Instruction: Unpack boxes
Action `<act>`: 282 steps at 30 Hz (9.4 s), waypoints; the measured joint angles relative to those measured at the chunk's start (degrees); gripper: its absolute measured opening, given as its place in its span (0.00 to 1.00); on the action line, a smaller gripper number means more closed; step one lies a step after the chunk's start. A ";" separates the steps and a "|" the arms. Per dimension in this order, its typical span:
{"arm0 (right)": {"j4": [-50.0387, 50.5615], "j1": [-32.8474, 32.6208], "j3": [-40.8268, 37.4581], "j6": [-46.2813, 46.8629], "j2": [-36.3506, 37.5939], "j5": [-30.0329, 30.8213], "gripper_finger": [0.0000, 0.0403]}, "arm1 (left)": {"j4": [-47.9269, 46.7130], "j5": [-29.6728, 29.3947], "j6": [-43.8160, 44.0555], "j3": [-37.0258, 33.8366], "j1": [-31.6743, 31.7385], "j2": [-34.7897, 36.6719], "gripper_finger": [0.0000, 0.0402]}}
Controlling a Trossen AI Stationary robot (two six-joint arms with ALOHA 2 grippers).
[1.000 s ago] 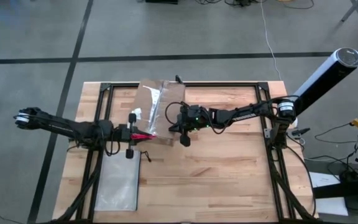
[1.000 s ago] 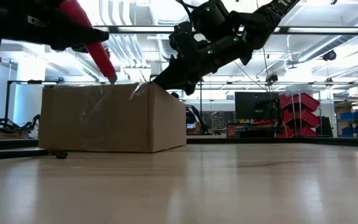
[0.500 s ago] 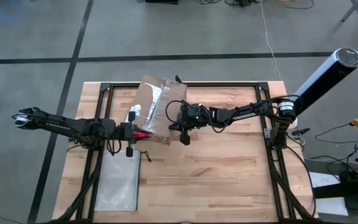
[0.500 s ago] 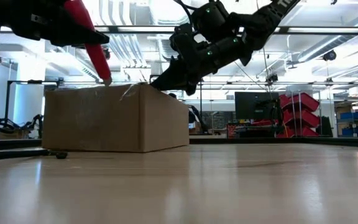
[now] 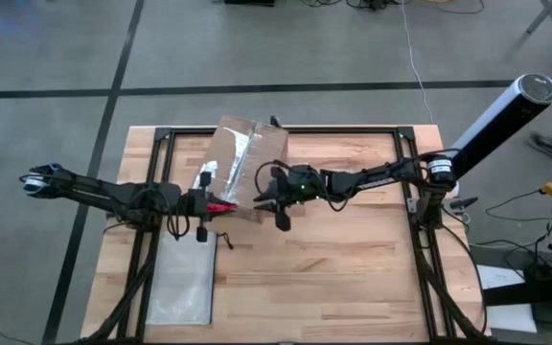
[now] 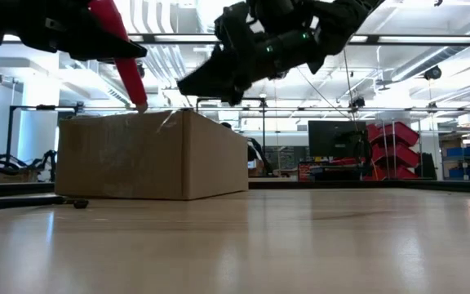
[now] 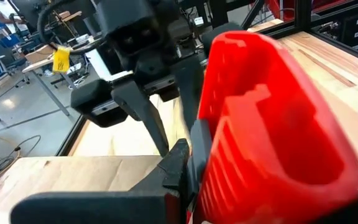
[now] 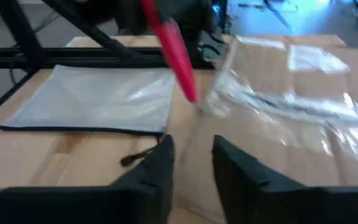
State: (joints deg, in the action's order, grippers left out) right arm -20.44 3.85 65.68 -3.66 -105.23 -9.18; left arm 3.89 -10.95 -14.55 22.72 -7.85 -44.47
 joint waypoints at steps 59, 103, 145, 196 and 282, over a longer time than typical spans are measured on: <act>6.98 -0.80 1.03 -2.62 -4.21 12.88 0.49 | 3.73 3.23 -1.35 9.19 0.01 -16.20 0.08; 20.75 -4.91 9.88 -7.66 -1.68 26.26 0.50 | -4.95 -0.53 -1.88 8.62 -0.07 -4.42 0.08; 18.18 0.60 23.69 -3.23 -15.41 10.00 0.49 | -6.99 -0.67 -2.81 8.62 -0.09 5.99 0.08; 30.22 1.45 23.07 1.09 -11.98 10.30 0.49 | 36.97 4.16 -7.45 -8.74 -1.11 -6.28 0.08; 33.43 1.50 22.81 1.29 -11.87 9.07 0.49 | 22.69 1.43 -6.56 -8.00 2.62 -5.30 0.08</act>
State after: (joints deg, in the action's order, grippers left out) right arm 12.99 5.35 88.49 -2.37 -117.10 -0.10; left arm 26.59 -9.52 -21.11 14.72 -5.23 -49.77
